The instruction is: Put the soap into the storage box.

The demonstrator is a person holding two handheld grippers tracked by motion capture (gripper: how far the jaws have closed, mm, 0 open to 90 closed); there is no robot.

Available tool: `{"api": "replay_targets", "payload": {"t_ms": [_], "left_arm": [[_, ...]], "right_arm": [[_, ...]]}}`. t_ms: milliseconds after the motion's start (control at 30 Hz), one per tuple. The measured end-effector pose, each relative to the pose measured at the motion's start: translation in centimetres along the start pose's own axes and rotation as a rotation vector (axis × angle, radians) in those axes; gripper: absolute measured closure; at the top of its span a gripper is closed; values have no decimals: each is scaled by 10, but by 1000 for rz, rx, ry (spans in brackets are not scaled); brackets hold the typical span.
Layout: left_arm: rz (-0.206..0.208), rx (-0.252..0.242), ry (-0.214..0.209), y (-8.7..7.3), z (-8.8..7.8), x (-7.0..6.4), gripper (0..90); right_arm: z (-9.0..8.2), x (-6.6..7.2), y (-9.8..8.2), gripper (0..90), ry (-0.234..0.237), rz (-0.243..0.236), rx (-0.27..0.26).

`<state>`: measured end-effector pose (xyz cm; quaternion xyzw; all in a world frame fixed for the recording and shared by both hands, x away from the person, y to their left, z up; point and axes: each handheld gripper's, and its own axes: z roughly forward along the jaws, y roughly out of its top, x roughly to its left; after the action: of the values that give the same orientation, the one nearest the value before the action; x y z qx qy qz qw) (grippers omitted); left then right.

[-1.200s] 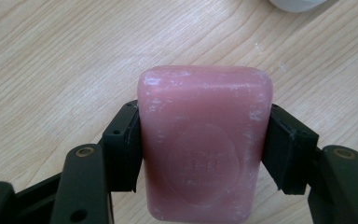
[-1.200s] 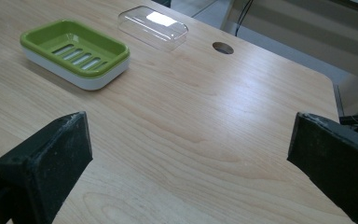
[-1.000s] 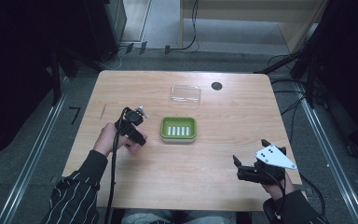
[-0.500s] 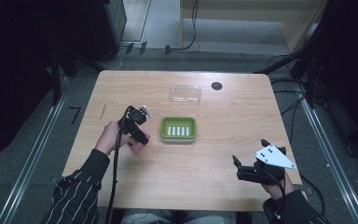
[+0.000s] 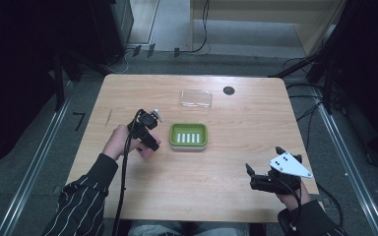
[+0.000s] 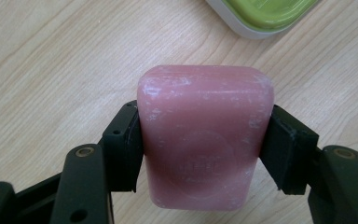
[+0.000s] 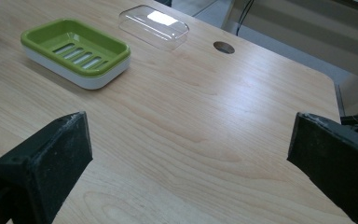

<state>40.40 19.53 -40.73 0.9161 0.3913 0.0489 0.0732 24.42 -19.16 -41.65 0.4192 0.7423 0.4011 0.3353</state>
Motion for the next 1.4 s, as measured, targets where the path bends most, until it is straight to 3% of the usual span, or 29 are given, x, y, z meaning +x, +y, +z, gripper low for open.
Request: {"api": "replay_targets", "payload": {"t_ms": [1400], "left_arm": [[141, -19, 1, 42, -6, -13, 390]], "right_arm": [[-8, -3, -8, 0, -34, 6, 38]]}}
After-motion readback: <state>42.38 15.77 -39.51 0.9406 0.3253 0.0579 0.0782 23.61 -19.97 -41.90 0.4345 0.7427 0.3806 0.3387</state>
